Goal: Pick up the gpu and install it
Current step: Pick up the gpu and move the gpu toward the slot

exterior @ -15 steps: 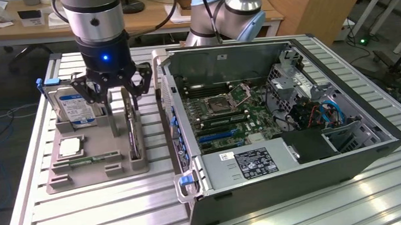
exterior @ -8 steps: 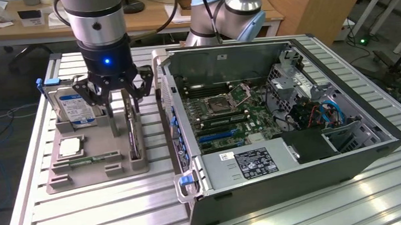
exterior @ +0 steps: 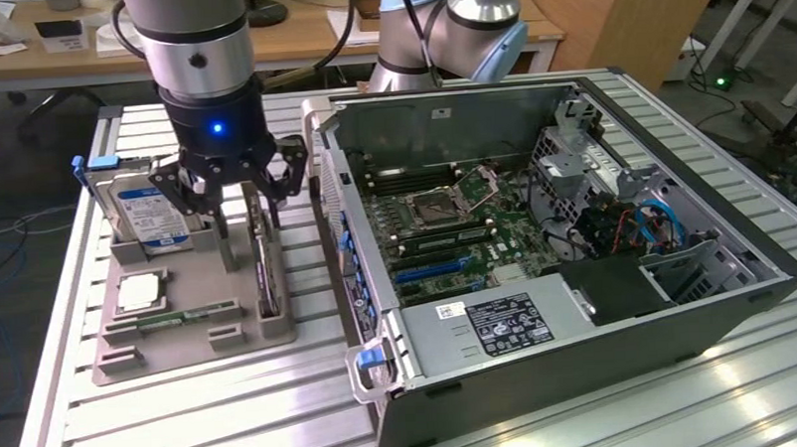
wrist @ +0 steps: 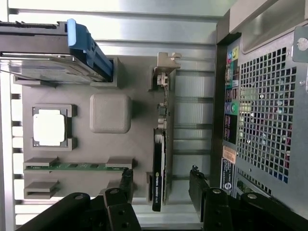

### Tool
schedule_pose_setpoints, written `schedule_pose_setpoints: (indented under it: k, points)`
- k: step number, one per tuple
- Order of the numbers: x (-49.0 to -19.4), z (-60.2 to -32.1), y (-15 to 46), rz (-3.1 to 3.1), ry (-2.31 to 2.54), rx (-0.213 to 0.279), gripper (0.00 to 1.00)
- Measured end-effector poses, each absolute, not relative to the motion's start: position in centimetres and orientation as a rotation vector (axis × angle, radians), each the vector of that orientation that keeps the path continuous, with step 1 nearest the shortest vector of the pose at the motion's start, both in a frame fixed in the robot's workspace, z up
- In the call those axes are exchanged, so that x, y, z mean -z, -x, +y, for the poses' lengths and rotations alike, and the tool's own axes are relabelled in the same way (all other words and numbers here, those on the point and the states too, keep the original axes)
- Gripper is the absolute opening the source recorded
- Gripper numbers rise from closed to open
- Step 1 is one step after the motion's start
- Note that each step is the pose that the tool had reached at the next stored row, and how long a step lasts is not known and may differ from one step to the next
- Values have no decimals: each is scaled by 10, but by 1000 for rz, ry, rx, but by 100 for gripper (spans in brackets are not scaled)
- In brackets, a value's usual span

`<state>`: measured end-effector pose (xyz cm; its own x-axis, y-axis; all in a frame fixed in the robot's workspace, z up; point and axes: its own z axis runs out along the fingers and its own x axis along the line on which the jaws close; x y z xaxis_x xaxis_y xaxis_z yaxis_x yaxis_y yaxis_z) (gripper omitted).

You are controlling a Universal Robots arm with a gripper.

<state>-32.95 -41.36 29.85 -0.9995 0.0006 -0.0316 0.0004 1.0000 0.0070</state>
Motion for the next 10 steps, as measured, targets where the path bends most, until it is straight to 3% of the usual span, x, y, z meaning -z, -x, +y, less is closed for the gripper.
schedule_pose_setpoints:
  k: [10]
  points:
    - [-292,-414,329,3105,0,8,59]
